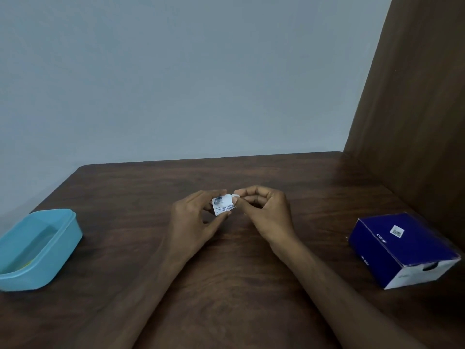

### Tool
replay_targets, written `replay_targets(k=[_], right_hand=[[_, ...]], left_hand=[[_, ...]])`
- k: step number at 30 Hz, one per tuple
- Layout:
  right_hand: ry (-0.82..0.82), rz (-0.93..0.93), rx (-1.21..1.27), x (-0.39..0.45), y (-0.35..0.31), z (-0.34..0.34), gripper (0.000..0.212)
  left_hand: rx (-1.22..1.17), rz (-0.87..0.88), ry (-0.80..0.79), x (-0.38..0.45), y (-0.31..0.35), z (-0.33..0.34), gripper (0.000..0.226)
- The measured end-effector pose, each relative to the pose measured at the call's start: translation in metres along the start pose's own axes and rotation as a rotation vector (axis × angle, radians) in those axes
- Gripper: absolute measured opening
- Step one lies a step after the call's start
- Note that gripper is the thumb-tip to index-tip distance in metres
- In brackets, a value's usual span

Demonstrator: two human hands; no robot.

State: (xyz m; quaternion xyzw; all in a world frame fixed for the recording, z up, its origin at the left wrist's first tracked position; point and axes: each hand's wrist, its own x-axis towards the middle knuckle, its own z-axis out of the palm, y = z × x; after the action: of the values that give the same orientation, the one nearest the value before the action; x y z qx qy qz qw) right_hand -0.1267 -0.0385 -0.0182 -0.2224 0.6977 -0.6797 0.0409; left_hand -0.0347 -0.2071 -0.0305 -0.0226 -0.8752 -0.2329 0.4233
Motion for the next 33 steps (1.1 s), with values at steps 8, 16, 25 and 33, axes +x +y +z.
replay_targets(k=[8,16,25,33], right_hand=[[-0.162,0.005,0.031,0.0,0.0002,-0.0003,0.029],[-0.14,0.009,-0.017,-0.0005,0.0042,0.0021,0.041],[-0.192,0.033,-0.033,0.0023,0.0066,0.0049,0.024],[-0.136,0.069,0.089,0.0008,0.0046,0.0072,0.01]], left_hand=[[-0.004,0.009,-0.017,0.0,-0.0039,0.0004,0.042],[-0.028,-0.005,-0.039,0.0007,-0.0007,-0.0014,0.038],[-0.09,-0.127,-0.045,0.0009,-0.0039,-0.0019,0.04],[-0.306,-0.315,-0.036,0.003,0.0002,-0.0029,0.042]])
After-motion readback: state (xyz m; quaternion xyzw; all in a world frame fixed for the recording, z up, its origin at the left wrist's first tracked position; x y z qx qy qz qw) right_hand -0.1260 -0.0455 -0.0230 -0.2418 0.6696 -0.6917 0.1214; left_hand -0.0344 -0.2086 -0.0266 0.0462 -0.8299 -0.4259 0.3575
